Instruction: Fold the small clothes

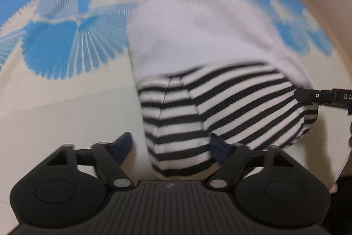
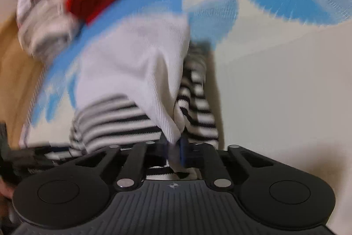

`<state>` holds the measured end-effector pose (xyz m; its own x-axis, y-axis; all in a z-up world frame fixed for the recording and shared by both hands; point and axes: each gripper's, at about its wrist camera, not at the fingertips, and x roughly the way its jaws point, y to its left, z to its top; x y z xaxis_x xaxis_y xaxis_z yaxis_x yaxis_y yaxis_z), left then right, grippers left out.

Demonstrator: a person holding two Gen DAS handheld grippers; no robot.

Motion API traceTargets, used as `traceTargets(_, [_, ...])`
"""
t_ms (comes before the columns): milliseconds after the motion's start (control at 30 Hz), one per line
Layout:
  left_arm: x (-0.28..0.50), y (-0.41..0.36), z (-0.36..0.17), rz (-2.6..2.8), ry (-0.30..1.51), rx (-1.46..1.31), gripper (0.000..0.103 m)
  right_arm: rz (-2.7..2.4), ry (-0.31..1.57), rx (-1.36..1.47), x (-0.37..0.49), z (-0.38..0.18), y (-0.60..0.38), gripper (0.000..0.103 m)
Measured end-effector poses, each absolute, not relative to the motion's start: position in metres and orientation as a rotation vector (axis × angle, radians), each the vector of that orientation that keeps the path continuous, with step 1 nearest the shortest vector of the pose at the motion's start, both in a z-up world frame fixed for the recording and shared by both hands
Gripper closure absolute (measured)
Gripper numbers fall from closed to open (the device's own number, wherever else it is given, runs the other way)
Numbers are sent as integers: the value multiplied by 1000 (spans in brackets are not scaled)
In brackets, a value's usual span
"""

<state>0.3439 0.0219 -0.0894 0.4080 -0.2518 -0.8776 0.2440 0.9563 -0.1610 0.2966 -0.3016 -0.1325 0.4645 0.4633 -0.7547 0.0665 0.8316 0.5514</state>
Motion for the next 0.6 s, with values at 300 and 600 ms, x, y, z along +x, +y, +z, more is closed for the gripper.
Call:
traceTargets(300, [330, 14, -66, -302, 1039, 32, 29, 173, 1080, 422, 295, -131, -295, 89])
traceTargets(600, [322, 7, -71, -226, 1071, 76, 30, 132, 1156, 205, 295, -147, -281, 53])
